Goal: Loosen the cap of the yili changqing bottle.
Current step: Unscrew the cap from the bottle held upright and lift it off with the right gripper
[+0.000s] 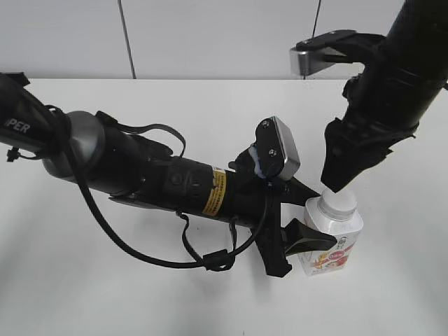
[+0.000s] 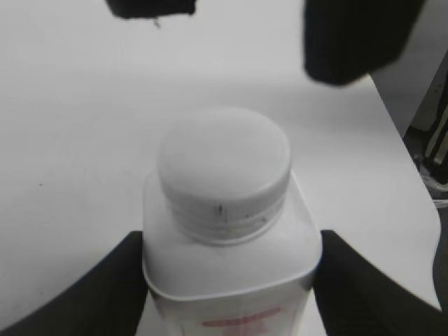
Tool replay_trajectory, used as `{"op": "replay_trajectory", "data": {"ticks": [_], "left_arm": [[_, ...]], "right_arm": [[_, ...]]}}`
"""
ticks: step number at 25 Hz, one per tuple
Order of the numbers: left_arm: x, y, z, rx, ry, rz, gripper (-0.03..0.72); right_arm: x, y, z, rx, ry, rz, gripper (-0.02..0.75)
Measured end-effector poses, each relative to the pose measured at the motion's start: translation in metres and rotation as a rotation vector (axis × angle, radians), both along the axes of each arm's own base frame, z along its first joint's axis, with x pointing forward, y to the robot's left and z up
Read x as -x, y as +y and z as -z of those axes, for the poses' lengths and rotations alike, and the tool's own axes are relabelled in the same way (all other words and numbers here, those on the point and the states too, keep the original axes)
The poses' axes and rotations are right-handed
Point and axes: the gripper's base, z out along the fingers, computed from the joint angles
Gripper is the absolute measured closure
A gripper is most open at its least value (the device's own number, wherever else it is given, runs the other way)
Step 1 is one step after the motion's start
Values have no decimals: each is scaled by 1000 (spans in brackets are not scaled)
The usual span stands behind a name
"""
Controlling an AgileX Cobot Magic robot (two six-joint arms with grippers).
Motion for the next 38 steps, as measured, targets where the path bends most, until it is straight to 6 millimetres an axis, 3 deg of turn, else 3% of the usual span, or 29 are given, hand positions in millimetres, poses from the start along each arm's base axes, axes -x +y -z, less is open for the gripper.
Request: {"op": "replay_trajectory", "data": {"ticks": [4, 11, 21, 29, 38], "left_arm": [[0, 0, 0, 0, 0, -1, 249], [0, 0, 0, 0, 0, -1, 249], [0, 0, 0, 0, 0, -1, 249], [0, 0, 0, 0, 0, -1, 249], [0, 0, 0, 0, 0, -1, 249]], "right_arm": [[0, 0, -1, 0, 49, 200, 287], [0, -1, 0, 12, 63, 274, 286], [-1, -3, 0, 34, 51, 284, 286], [8, -8, 28, 56, 71, 289, 286], [2, -4, 28, 6, -3, 257, 286]]}}
